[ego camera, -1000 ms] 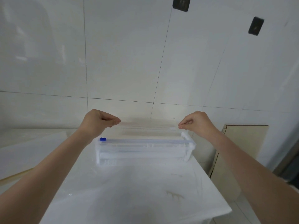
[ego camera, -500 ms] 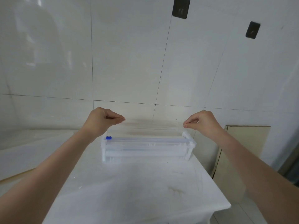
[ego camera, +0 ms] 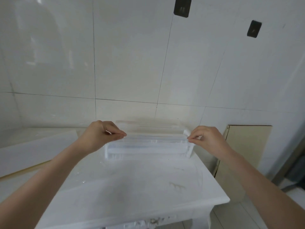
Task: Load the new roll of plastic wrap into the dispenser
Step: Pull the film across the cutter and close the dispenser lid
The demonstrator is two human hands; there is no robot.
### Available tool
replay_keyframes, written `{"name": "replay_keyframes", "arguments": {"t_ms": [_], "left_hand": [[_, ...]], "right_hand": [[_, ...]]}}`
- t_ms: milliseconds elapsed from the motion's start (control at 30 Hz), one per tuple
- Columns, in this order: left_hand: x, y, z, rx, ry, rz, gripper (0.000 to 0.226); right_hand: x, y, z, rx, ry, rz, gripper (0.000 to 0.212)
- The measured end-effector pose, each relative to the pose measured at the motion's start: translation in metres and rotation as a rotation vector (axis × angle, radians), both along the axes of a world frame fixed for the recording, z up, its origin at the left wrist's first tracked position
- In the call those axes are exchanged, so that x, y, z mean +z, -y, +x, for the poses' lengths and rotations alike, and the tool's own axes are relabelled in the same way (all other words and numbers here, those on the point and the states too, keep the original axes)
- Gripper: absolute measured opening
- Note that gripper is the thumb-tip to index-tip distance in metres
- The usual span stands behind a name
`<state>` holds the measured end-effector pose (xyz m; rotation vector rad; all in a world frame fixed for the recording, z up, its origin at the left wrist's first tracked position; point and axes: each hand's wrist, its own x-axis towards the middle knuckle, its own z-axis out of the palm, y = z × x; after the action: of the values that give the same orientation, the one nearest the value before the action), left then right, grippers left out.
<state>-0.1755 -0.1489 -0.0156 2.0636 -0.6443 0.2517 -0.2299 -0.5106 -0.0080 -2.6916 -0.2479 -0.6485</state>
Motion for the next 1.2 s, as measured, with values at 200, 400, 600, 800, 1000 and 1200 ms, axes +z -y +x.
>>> {"name": "replay_keyframes", "arguments": {"t_ms": [200,400,600,800,1000,1200], "left_hand": [[-0.031,-0.004,-0.004,-0.042,0.172,0.179,0.017],[-0.056,0.001,-0.003,0.044,0.327,0.507,0.022],[-0.059,0.015,-0.007,0.098,0.431,0.931,0.045],[-0.059,0.011,-0.003,0.006,0.369,1.21,0.048],[-0.02,0.017,-0.011,0.106,0.282,0.665,0.024],[0.013,0.02,0.015,0.317,0.217,0.288,0.019]], "right_hand": [[-0.033,-0.002,-0.011,-0.026,-0.029,-0.274,0.011],[-0.043,-0.013,-0.013,-0.063,-0.121,-0.506,0.029],[-0.044,-0.019,-0.004,-0.059,-0.314,-0.758,0.05],[-0.055,-0.006,0.0,-0.035,-0.427,-0.641,0.037],[-0.026,-0.008,-0.006,0.005,-0.362,0.155,0.023],[0.012,-0.005,0.024,-0.17,-0.025,0.437,0.027]]}}
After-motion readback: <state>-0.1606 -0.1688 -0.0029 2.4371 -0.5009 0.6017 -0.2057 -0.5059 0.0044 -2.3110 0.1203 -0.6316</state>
